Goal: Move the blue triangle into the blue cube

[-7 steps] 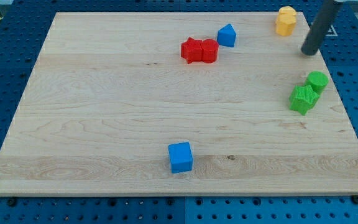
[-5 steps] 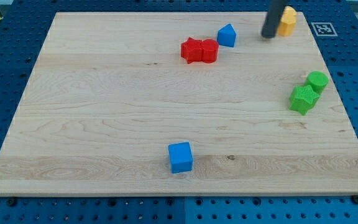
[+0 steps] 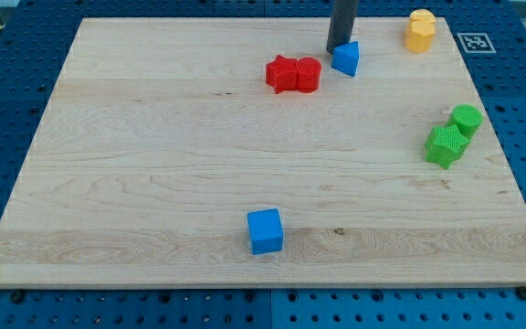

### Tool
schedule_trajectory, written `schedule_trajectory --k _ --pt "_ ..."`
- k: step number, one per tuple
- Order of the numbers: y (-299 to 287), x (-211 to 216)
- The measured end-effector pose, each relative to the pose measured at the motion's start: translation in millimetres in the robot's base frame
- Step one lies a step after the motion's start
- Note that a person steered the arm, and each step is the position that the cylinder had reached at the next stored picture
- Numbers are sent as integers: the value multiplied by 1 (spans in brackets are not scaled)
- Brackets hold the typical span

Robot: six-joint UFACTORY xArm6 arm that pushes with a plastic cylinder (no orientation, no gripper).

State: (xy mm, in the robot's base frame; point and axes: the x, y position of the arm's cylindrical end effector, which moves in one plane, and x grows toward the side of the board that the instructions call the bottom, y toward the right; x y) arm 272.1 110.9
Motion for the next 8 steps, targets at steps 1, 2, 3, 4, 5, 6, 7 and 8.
schedule_trajectory --k 1,2,3,4,5,6,7,8 --pt "0 18" --pt "6 29" --pt "21 29" --pt "43 31" --pt "48 44" --pt "48 69" --pt "48 90" --pt "29 70"
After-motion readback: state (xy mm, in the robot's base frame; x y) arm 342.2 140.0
